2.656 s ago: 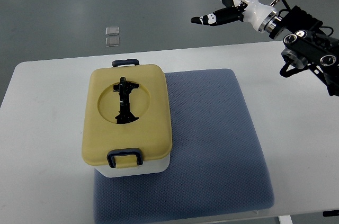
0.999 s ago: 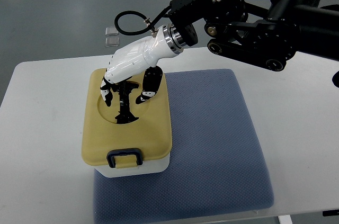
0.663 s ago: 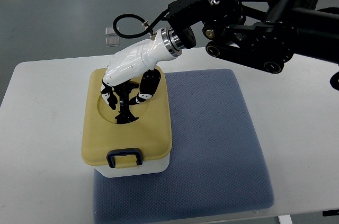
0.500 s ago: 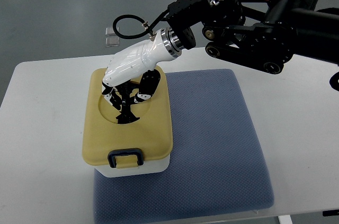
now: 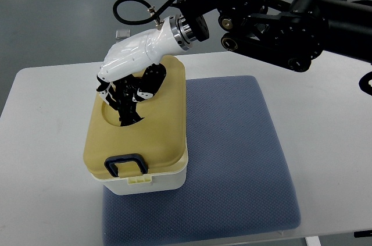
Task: Open white storage box with right hand
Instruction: 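Lift the yellow lid up off the white box with the right hand, then lower the held lid onto the mat beside the box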
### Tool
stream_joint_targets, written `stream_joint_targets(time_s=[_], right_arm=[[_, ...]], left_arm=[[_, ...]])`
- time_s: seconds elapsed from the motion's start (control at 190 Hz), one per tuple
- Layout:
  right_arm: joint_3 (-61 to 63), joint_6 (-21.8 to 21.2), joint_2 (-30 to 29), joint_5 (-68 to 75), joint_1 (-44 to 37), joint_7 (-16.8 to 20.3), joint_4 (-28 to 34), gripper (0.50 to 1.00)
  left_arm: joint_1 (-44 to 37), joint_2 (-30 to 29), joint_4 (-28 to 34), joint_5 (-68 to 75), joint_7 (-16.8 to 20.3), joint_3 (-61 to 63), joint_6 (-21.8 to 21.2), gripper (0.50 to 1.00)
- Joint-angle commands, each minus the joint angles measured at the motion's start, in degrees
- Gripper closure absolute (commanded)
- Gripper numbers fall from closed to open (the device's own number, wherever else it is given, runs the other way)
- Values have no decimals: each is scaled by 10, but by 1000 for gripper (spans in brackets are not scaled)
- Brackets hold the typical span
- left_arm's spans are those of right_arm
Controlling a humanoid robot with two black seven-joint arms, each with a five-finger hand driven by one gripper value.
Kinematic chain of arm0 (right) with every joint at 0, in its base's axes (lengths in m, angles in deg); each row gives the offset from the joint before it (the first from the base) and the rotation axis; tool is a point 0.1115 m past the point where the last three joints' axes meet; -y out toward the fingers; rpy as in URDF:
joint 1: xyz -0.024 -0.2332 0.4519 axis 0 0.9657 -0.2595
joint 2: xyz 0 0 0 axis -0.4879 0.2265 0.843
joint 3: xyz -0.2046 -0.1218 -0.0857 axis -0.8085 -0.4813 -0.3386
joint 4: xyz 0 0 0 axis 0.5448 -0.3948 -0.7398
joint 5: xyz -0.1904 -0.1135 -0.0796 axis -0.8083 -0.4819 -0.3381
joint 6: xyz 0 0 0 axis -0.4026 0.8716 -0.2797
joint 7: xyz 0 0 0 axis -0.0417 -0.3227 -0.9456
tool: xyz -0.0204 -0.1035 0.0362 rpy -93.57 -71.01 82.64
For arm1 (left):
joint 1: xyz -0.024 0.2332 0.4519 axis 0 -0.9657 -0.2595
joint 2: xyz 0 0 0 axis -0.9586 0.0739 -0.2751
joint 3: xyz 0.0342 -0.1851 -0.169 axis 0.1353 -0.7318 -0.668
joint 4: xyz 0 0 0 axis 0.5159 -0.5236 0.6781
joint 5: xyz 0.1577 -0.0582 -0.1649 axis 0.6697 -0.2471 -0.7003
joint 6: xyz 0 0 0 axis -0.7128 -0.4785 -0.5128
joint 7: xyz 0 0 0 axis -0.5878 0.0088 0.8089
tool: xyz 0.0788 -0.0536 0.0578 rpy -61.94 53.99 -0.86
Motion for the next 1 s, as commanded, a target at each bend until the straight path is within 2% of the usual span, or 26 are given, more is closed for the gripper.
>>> stream_joint_targets(time_s=[0.0,0.289,0.542,0.763,0.994], right_arm=[[15,0,15,11,-10,0,-3,1000],[23,9,138,47,0,0,-9,1000],[23,64,236,50,52,0,-38,1000],[23,124,279,50,136,0,-65,1000],[22,177,276,61,230,0,-80,1000]], left_arm=[[0,0,0,0,0,0,0,500],[0,0,0,0,0,0,0,500],[0,0,0,0,0,0,0,500],[0,0,0,0,0,0,0,500],[0,0,0,0,0,0,0,500]])
